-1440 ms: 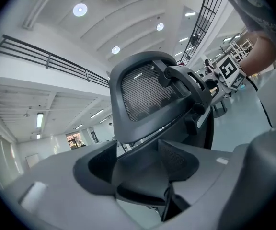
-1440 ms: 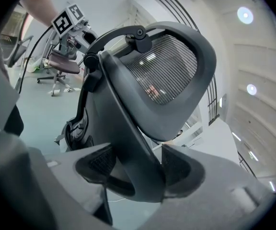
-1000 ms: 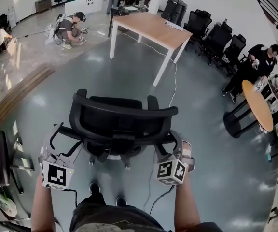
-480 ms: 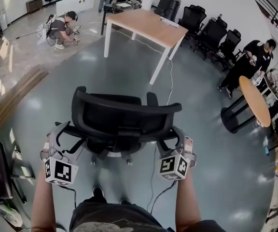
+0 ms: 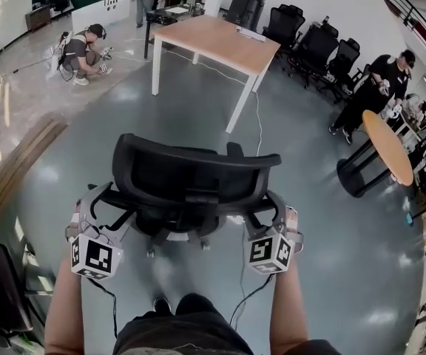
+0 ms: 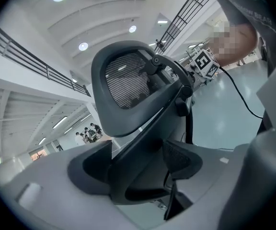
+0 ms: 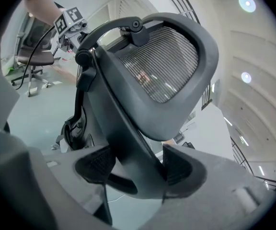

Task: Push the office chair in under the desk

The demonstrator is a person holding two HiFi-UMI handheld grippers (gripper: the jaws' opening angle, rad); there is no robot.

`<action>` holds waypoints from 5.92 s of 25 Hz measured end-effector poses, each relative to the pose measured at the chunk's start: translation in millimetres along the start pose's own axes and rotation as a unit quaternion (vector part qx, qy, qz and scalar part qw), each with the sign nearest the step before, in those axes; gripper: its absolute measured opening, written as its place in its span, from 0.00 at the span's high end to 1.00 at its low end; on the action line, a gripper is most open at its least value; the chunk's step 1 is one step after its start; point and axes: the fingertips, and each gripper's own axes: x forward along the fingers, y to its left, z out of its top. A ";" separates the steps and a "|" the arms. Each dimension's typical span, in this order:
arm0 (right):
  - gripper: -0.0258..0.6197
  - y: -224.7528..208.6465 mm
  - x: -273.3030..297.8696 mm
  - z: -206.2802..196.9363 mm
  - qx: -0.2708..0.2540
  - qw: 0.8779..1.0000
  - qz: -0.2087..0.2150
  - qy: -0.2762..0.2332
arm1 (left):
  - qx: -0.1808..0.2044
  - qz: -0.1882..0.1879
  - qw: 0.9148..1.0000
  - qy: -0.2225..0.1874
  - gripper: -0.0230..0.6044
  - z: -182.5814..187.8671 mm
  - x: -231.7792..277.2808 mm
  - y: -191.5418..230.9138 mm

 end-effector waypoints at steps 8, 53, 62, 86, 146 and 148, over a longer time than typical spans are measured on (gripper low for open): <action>0.51 -15.7 53.7 14.7 -0.007 0.998 0.004 0.055 | 0.042 0.018 0.998 0.035 0.39 -14.7 42.0 39.4; 0.54 -57.5 330.1 143.8 0.003 0.972 -0.110 0.206 | 0.171 0.051 0.981 0.073 0.41 -134.4 298.4 314.1; 0.54 -80.0 384.3 150.6 0.013 0.956 -0.157 0.248 | 0.184 0.039 0.981 0.056 0.41 -140.8 354.3 353.6; 0.55 -152.3 552.6 166.7 0.036 0.936 -0.191 0.294 | 0.204 -0.005 0.979 -0.005 0.41 -153.4 561.9 464.6; 0.54 -403.0 841.9 26.6 0.051 0.910 -0.232 0.341 | 0.235 0.004 0.970 -0.055 0.40 -59.1 970.6 529.3; 0.54 -408.4 848.1 22.9 0.045 0.911 -0.234 0.336 | 0.236 0.006 0.970 -0.057 0.40 -57.1 979.9 529.8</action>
